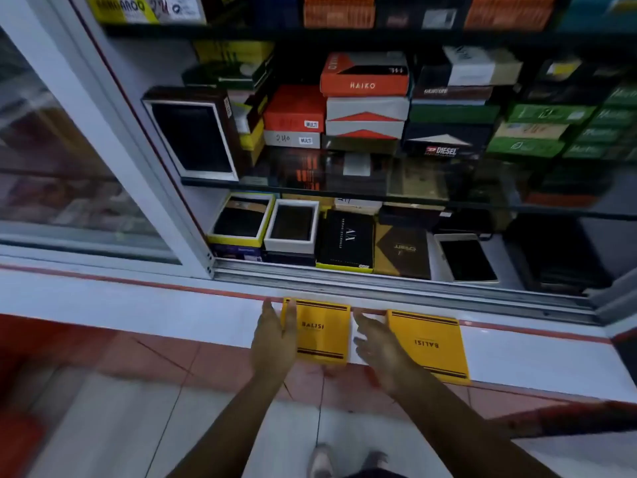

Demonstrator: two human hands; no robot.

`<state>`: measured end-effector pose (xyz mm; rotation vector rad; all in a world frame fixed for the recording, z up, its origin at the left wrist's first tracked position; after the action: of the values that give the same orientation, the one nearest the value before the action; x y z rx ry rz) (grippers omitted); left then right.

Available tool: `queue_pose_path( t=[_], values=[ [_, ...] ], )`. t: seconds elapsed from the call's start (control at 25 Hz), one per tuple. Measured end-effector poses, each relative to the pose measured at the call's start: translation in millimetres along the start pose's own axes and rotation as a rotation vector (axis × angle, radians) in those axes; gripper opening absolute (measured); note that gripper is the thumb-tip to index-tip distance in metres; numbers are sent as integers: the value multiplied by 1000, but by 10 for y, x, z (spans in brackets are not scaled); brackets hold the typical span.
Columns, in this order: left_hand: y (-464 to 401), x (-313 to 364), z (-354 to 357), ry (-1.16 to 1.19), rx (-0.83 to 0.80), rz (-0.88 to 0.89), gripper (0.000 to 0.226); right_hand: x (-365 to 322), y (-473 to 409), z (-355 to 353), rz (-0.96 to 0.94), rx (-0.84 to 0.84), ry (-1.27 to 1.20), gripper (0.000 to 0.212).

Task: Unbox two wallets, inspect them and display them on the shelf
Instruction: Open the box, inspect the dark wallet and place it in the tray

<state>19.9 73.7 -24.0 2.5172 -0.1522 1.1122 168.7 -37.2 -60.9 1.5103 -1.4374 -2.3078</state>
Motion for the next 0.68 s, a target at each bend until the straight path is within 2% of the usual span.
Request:
queue_pose_path(
  t=[0.08, 0.16, 0.32, 0.4, 0.56, 0.68],
  values=[
    [-49, -158, 36, 93, -42, -154, 68, 95, -59, 79, 98, -50, -83, 52],
    [-77, -227, 116, 181, -117, -247, 63, 80, -64, 90, 106, -49, -81, 52],
    [-33, -60, 188, 250, -242, -295, 62, -50, 69, -47, 90, 16, -40, 45],
    [14, 35, 139, 271, -254, -254, 56, -138, 153, -114, 60, 20, -39, 42],
    [38, 121, -254, 373, -128, -174, 49, -418, 286, 12, -40, -10, -23, 40],
    [-84, -61, -707, 499, 59, -222, 45, -533, 331, 418, -44, -132, -49, 39]
  ],
)
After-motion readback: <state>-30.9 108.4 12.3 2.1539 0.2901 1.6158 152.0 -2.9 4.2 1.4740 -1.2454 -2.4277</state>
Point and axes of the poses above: each hand's wrist, its own y-axis away from the middle knuckle, its own z-axis out of the palm, x = y × z, the point moved 8 cm from there along -y, towards the middle knuckle, and after that the axes turned 1 degree about -y, right-handed, at the moved point
